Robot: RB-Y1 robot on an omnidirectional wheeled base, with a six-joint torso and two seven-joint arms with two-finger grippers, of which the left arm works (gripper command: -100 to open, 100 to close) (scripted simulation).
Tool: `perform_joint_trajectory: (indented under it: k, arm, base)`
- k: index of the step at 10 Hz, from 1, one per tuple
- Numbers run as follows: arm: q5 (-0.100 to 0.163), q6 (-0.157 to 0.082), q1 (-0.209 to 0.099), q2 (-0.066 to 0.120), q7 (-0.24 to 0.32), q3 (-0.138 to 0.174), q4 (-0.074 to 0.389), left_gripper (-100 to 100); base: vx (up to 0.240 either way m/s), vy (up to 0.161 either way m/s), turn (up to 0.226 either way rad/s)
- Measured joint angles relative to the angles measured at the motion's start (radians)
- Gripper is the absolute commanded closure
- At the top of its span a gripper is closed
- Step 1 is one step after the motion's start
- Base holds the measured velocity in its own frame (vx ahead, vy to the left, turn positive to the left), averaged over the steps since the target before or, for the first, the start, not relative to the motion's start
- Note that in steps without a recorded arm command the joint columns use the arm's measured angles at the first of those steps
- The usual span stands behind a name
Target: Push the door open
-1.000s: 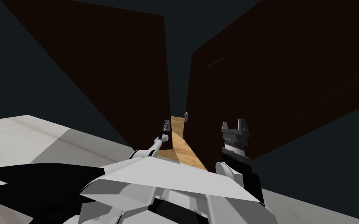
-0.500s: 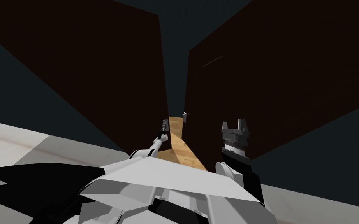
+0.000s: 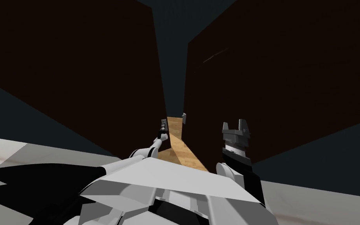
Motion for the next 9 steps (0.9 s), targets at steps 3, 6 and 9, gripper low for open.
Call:
perform_joint_trajectory:
  k: [3,6,9]
  arm:
    - [0.007,-0.017,0.014,-0.012,-0.021,0.022,-0.016,100]
    - [0.018,0.005,0.033,-0.028,-0.056,0.052,-0.074,100]
    - [0.030,-0.033,0.011,-0.009,-0.059,0.078,-0.022,100]
  base:
    - [0.036,0.037,-0.066]
    - [0.031,0.019,-0.019]
    - [0.059,0.060,-0.110]
